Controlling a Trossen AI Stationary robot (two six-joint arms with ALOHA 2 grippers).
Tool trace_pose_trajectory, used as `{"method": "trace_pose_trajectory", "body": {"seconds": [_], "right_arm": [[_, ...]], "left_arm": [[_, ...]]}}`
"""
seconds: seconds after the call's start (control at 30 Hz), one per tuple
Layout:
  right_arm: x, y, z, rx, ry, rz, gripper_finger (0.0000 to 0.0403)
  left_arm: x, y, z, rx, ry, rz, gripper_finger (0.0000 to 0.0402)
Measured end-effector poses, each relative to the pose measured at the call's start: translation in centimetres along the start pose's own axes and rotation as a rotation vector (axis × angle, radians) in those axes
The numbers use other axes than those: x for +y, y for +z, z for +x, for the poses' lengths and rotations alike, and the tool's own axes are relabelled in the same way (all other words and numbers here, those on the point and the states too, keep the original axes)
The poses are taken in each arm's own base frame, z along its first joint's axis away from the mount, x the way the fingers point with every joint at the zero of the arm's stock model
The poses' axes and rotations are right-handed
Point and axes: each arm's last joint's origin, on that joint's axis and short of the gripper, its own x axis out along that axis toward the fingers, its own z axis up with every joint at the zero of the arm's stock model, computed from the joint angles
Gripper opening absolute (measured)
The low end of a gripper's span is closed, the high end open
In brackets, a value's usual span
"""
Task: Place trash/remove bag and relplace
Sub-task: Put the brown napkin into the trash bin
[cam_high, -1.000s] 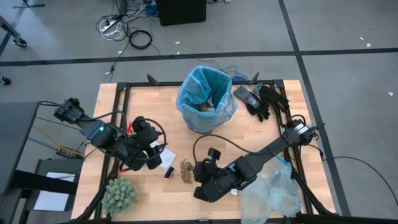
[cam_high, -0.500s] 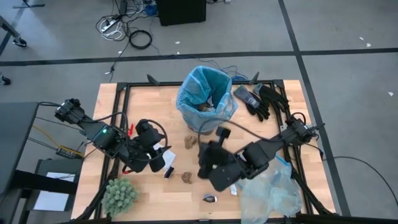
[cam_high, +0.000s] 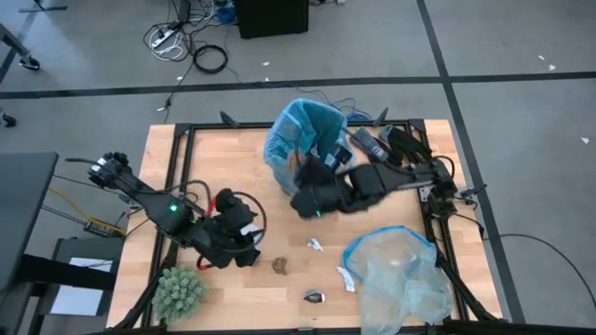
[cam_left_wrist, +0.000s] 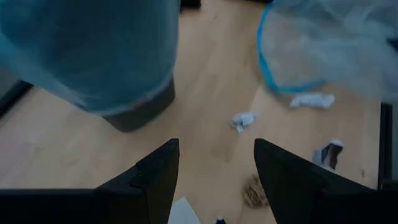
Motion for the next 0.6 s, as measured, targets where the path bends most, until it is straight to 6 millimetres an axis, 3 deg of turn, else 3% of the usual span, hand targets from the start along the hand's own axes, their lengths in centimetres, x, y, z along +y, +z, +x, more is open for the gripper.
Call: {"method": "trace_pose_trajectory", "body": {"seconds": [0.17,0.27,0.37,0.6], "right_arm": [[-2.9,1.0,3.2,0.067,0.006,-0.021,0.0001],[-4.6,1.4,5.0,0.105,0.01,-0.103,0.0001],[-6.2,1.6,6.6,0.154,0.057,-0.072,0.0001],[-8.7,1.9,7.8,0.203,0.159,0.028,0.002]], "left_arm": [[-1.5,-1.0,1.7,0.074,0.003,-0.01,0.0218],[-2.5,-1.3,2.7,0.029,0.042,-0.021,0.0218],[-3.2,-1.1,3.1,-0.016,0.026,0.024,0.0218],[-3.1,-0.3,3.2,-0.033,-0.006,0.055,0.0218]]}}
